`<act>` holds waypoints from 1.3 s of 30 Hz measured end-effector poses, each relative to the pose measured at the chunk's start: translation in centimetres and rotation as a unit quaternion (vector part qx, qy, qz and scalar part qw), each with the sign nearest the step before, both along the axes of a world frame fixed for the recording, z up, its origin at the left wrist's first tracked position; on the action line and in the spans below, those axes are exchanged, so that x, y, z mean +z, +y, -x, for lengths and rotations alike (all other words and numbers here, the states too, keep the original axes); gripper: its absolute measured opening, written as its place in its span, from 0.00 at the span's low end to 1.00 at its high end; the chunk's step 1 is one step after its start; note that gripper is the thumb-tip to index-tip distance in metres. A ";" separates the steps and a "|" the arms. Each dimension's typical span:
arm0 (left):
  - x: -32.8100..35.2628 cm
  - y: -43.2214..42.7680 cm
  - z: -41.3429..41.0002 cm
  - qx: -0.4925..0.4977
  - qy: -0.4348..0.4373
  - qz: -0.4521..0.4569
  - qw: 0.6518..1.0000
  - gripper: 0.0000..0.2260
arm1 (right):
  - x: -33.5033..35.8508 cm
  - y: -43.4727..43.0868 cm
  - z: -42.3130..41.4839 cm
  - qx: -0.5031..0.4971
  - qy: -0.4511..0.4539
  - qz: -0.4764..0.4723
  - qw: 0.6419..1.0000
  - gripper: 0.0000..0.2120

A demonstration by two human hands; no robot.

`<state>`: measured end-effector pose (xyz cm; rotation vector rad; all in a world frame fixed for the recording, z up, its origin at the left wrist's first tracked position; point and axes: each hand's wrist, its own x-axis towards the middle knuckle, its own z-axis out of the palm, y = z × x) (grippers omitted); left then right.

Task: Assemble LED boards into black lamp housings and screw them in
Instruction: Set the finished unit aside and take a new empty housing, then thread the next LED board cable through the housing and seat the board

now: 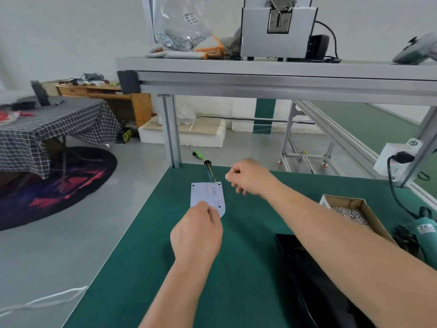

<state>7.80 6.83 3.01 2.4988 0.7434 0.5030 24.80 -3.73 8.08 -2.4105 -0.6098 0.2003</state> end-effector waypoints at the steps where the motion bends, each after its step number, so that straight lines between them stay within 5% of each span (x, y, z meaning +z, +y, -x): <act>1: -0.1 0.2 -0.1 0.014 -0.014 0.008 1.000 0.12 | -0.2 1.6 -0.6 0.005 -0.011 0.020 1.000 0.14; 7: -1.0 1.0 -0.7 0.023 -0.022 0.059 0.998 0.10 | -2.2 7.7 -3.7 -0.018 -0.060 0.123 0.990 0.22; 13: -1.6 0.9 -1.1 0.015 0.002 0.062 0.998 0.16 | -4.3 8.7 -4.8 -0.052 -0.077 0.185 0.978 0.12; 18: -1.6 0.9 -1.2 0.027 -0.016 0.084 0.996 0.23 | -3.1 7.5 -5.0 -0.073 0.022 0.101 0.992 0.09; 24: -1.3 1.3 -0.9 0.030 -0.077 0.180 0.980 0.36 | -1.6 3.3 -3.6 -0.062 0.189 -0.155 0.968 0.10; 28: -0.2 1.4 -0.7 -0.008 -0.127 0.317 0.940 0.38 | 0.0 0.2 -1.0 -0.037 0.228 -0.274 0.933 0.09; 33: 1.1 0.9 -0.3 -0.172 -0.156 0.474 0.850 0.15 | 1.7 -3.9 2.1 -0.038 0.202 -0.378 0.903 0.13; 39: 2.1 -0.2 0.9 -0.275 -0.150 0.600 0.736 0.16 | 2.7 -7.5 3.9 -0.062 0.144 -0.474 0.867 0.10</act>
